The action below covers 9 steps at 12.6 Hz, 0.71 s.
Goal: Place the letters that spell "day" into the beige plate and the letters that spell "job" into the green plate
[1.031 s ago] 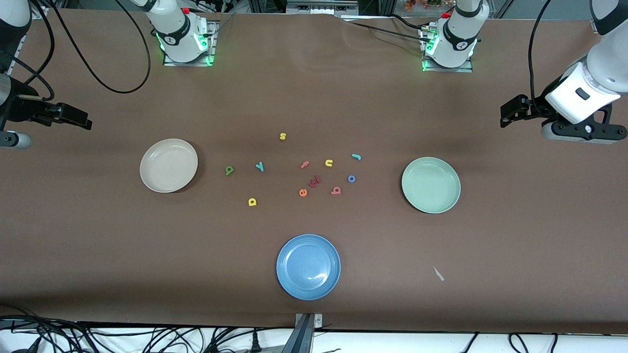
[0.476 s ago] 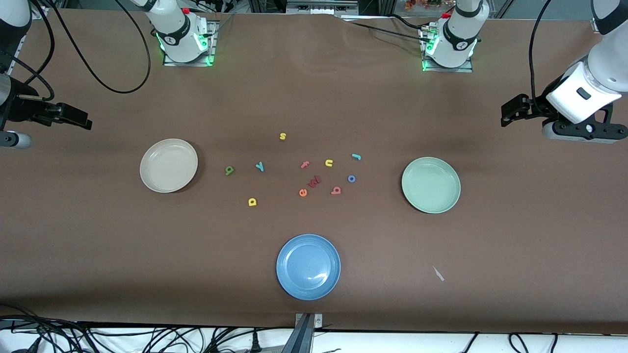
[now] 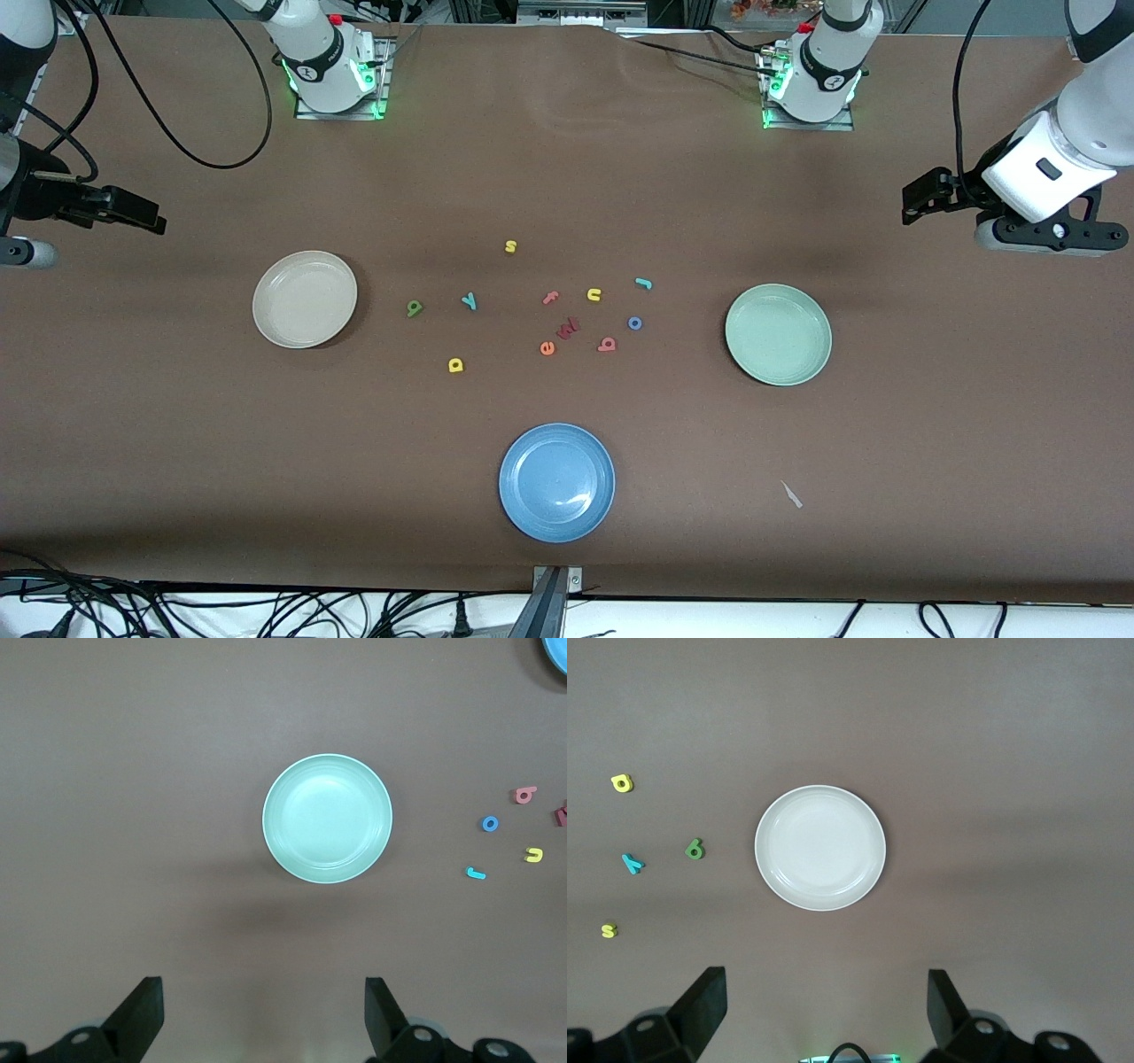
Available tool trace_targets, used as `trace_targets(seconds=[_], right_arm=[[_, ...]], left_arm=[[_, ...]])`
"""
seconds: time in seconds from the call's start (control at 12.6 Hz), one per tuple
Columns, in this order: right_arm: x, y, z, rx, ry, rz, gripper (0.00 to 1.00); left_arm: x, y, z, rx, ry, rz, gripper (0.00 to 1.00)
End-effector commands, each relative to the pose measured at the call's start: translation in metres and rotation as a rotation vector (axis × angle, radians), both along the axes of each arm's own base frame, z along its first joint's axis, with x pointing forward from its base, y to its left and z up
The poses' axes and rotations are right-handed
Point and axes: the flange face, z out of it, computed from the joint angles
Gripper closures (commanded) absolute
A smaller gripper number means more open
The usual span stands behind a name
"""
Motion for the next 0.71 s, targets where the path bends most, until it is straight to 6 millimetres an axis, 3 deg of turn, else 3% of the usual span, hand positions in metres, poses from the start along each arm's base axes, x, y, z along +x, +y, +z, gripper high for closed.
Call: trace_targets(seconds=[0.0,0.63], right_arm=[[-0.0023,-0.0004,0.0018,0.004,0.014,0.005,0.0],[-0.003,-0.0096,0.0011,0.004,0.016,-0.004,0.0]], left_arm=[[-0.0016,-0.0008,-0.0033,-0.009,0.01,0.015,0.0],[-0.0013,-0.0009,-0.0031,-0.009,0.007,0.016,0.0]])
